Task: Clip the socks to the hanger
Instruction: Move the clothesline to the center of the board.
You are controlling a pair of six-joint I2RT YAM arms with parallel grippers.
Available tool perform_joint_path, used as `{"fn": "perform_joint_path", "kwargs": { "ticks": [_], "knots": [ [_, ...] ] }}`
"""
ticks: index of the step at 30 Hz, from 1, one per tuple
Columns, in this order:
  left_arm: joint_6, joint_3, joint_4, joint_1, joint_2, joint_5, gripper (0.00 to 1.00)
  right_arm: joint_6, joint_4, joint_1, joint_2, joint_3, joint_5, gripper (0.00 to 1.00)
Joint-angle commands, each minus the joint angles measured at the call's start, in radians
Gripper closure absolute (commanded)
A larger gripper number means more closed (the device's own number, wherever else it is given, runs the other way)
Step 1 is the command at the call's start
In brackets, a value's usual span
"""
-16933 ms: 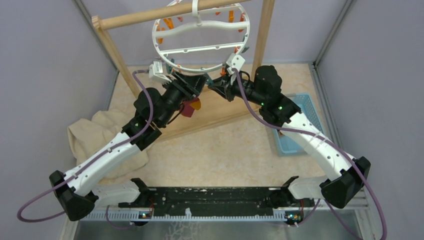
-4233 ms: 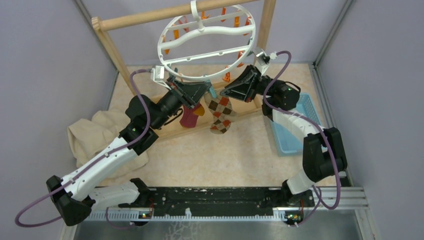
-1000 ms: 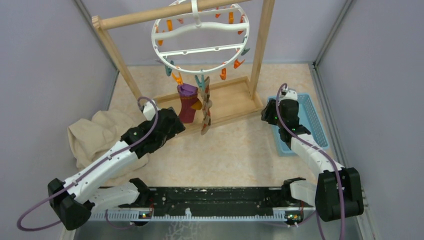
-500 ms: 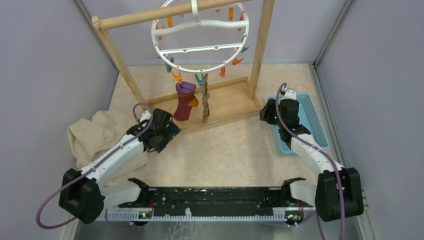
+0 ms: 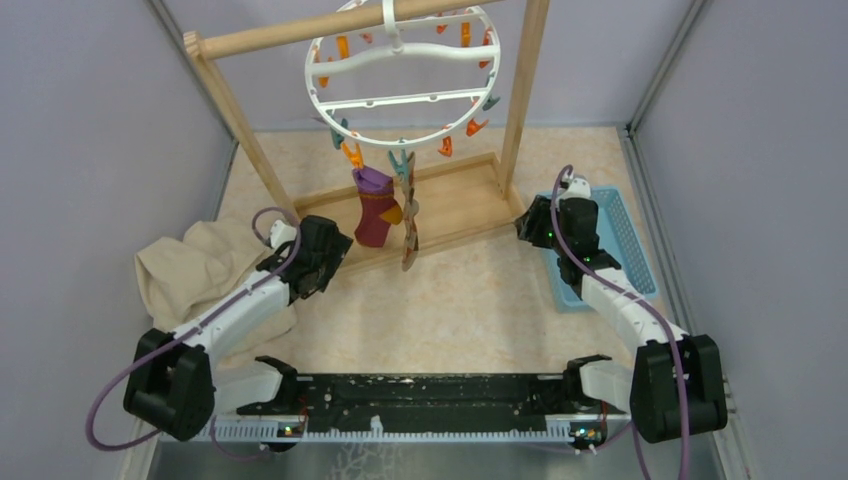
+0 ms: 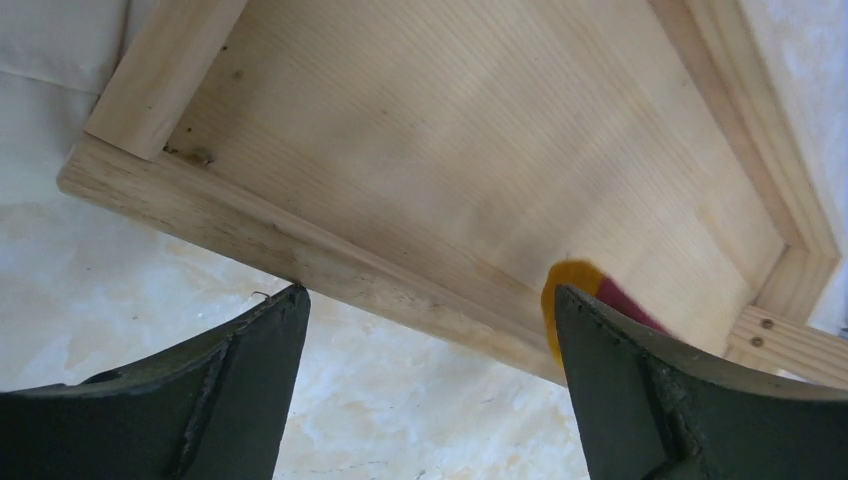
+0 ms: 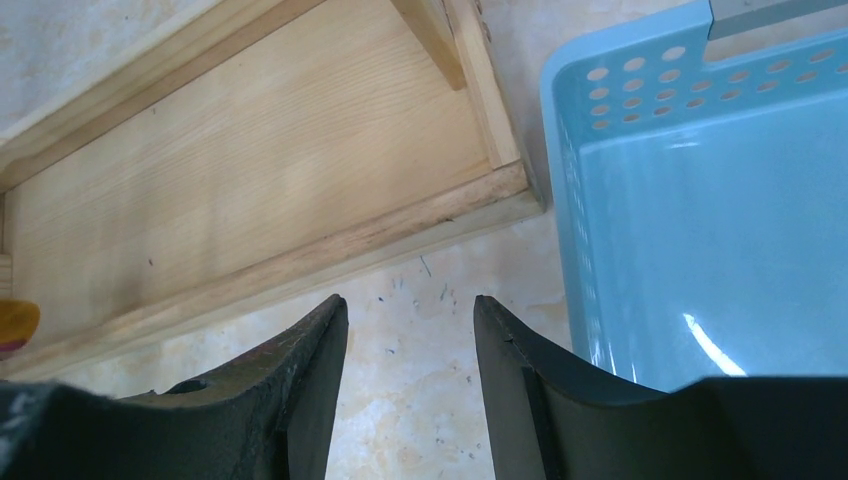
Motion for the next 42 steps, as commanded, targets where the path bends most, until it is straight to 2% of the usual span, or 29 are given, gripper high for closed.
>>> {"fn": "perform_joint_path", "kwargs": {
  "ticks": [1,9,16,20,29,34,40,42],
  "knots": [
    [-0.013,0.055,0.053,0.021,0.083,-0.002,0.04,0.01,0.052,-0.007,-0.001,-0.01,-0.008,0.5],
    [-0.02,0.024,0.091,0.042,0.12,0.023,0.03,0.006,0.065,-0.007,0.01,-0.017,-0.01,0.5],
    [0.103,-0.035,0.349,0.112,0.163,0.069,0.05,0.012,0.074,-0.007,0.021,-0.02,-0.016,0.5],
    [0.137,0.027,0.398,0.16,0.263,0.095,0.05,0.01,0.069,-0.008,0.009,-0.027,-0.013,0.5],
    [0.273,0.225,0.471,0.182,0.473,0.135,0.01,0.004,0.054,-0.008,0.002,-0.019,-0.004,0.51],
    [0.338,0.24,0.445,0.182,0.418,0.155,0.01,0.001,0.04,-0.007,-0.014,-0.022,0.004,0.51],
    [0.407,0.175,0.371,0.181,0.243,0.134,0.01,0.012,0.053,-0.007,-0.018,-0.036,-0.02,0.51],
    [0.47,0.149,0.364,0.173,0.169,0.139,0.01,0.016,0.055,-0.007,-0.024,-0.044,-0.026,0.51]
  ]
}}
